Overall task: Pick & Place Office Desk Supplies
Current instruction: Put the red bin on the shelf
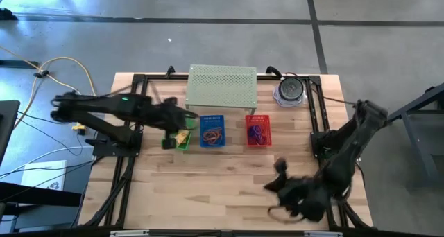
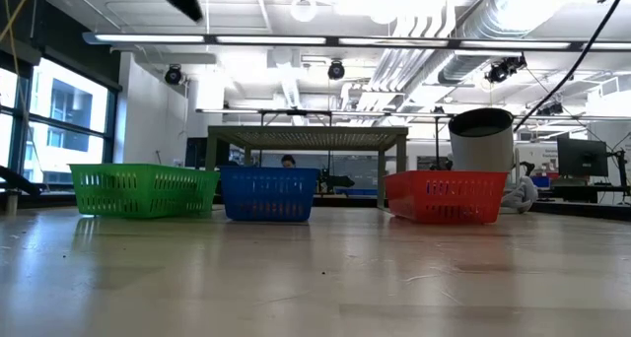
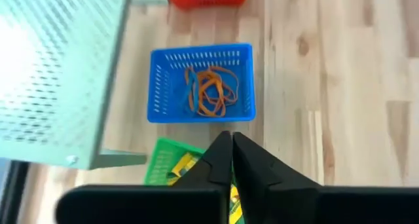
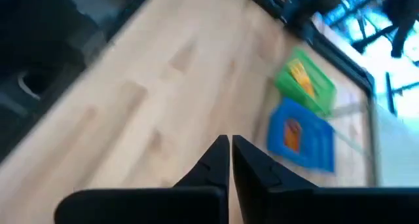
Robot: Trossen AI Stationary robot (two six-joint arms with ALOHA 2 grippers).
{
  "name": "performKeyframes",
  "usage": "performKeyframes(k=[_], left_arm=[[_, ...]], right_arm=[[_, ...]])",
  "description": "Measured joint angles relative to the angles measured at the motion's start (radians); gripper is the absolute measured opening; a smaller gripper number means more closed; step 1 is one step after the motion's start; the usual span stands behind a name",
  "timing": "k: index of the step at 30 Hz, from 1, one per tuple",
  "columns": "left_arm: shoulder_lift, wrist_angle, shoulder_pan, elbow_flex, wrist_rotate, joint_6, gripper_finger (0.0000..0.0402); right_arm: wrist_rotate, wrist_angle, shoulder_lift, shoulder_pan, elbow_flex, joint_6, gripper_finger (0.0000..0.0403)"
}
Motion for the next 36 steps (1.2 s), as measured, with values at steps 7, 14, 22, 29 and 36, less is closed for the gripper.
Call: performKeyframes(k=[7,14,22,29,36], left_arm=[[-0.313,0.124,0.047,-0.170,-0.003,0.083,0.0001],[-0.474,0.211,0.118,-0.276,0.005,0.078,0.0000],[-0.385,0.209,0.083,-0.278,0.031,0.037,0.0000],[-0.336,0.208,0.078,-0.278,0.044,0.000,0.0000],[-0.340,0.207,0.078,-0.278,0.047,0.004,0.0000]], right_arm=[[-0.047,-0.022,-0.374,-0.063,-0.166,0.025,0.0002],[-0.138,0.323,-0.655,-0.104,-0.426,-0.073,0.0002],[0.075,0.364,-0.564,-0.203,-0.473,-0.101,0.0002],[0.004,0.232,-0.449,-0.338,-0.467,0.179,0.0060],[-0.245,0.082,-0.285,-0.468,-0.468,0.258,0.0164]])
